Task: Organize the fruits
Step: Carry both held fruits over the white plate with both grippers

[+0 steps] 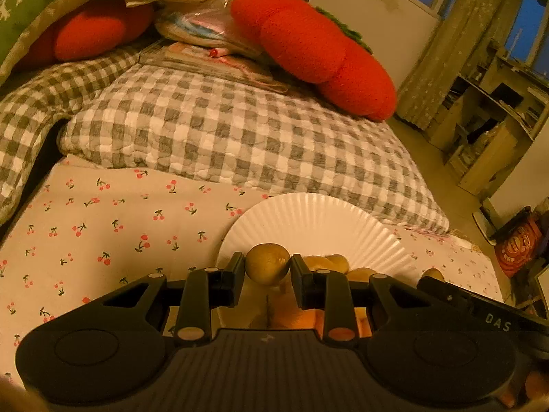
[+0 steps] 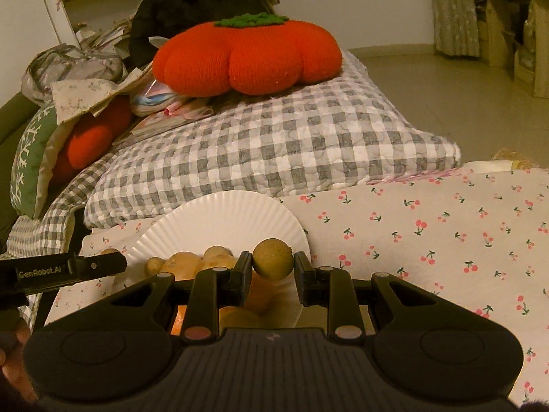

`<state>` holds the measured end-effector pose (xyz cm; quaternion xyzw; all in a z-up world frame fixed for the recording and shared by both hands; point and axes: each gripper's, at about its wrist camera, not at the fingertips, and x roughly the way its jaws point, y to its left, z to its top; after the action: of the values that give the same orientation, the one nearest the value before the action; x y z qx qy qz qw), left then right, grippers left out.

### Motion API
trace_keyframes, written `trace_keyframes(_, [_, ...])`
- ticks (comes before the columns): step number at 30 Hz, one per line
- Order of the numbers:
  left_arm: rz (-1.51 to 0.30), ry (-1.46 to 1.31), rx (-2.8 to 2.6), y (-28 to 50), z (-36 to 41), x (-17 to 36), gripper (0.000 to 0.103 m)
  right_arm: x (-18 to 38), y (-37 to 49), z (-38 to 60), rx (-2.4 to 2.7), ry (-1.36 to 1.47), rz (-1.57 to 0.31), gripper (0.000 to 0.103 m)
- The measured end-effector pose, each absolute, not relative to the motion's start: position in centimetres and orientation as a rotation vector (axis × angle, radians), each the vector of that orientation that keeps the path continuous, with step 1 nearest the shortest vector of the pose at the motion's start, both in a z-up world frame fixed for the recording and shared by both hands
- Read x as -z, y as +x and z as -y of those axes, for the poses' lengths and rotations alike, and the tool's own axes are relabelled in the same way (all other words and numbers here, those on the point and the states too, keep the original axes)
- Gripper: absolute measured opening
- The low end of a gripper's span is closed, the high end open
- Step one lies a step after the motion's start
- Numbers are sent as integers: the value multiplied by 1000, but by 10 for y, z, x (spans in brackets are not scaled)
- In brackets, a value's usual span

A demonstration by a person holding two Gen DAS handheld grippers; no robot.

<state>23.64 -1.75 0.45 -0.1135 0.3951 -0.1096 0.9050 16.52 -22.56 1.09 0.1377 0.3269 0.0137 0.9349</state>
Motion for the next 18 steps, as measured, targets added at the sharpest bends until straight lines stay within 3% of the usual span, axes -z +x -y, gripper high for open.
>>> trace_keyframes(18, [-862, -263, 253, 240, 13, 11, 19, -1, 171, 233, -39, 347, -672, 25])
